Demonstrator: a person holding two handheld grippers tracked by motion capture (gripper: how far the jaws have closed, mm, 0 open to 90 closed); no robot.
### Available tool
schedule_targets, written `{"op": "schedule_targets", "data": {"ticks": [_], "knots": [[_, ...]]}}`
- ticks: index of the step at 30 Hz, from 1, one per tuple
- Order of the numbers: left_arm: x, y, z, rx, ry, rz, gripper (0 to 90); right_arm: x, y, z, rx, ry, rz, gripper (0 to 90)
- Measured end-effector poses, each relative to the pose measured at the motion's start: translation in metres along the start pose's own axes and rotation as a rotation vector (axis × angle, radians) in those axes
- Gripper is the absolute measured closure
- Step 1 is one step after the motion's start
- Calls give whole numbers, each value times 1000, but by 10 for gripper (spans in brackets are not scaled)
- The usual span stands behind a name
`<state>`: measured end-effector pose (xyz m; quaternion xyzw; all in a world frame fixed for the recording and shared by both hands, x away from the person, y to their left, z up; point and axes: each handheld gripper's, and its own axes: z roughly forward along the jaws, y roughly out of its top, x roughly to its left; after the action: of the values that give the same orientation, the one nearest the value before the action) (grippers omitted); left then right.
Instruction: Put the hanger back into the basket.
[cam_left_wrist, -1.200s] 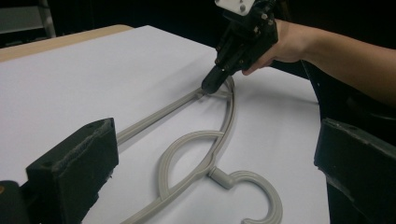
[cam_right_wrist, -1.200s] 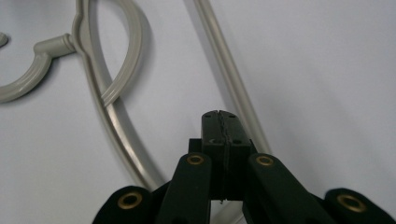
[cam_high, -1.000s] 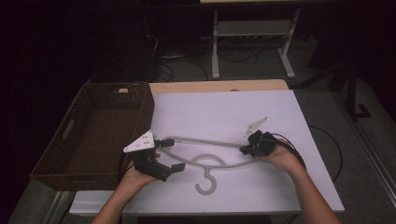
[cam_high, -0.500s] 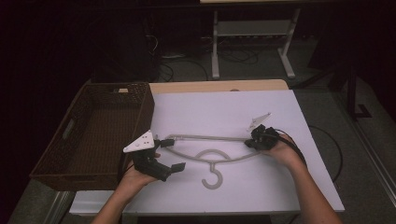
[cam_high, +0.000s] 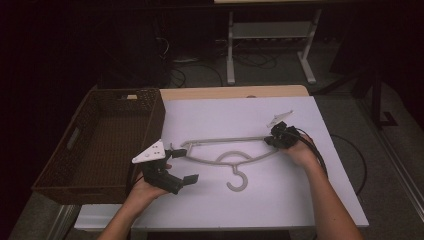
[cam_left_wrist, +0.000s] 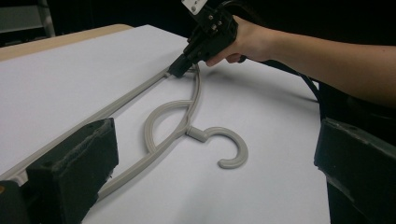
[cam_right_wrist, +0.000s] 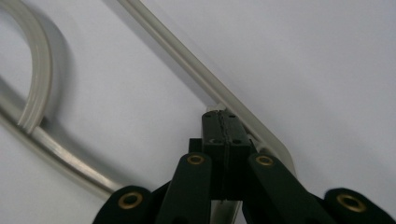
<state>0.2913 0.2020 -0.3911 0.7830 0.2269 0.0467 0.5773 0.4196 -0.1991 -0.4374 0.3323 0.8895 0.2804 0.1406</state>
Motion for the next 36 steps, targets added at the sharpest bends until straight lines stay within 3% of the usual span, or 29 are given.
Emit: {"op": "schedule_targets", "data": {"ticks": [6,13,18,19,25,30,31,36], "knots": [[1,0,1,2,2,-3,0,13,4,-14,-79,60,28,895],[-1,0,2,7,0,-1,0,49,32,-8,-163,177,-40,896],[0,0,1,2,0,-2,0,74,53,8,-168,247,-74,896],[0,0,1,3,0,-2,0,82,60,16,-169,264,-105,896],[0,0,1,6,-1,0,0,108,80,41,-147,300,-176,896],[0,-1,1,6,1,1,0,121,86,56,-108,336,-202,896],[0,-1,1,6,1,1,0,122,86,60,-109,338,-241,897],[1,-1,1,13,2,3,0,127,81,60,-77,394,-267,897]]}}
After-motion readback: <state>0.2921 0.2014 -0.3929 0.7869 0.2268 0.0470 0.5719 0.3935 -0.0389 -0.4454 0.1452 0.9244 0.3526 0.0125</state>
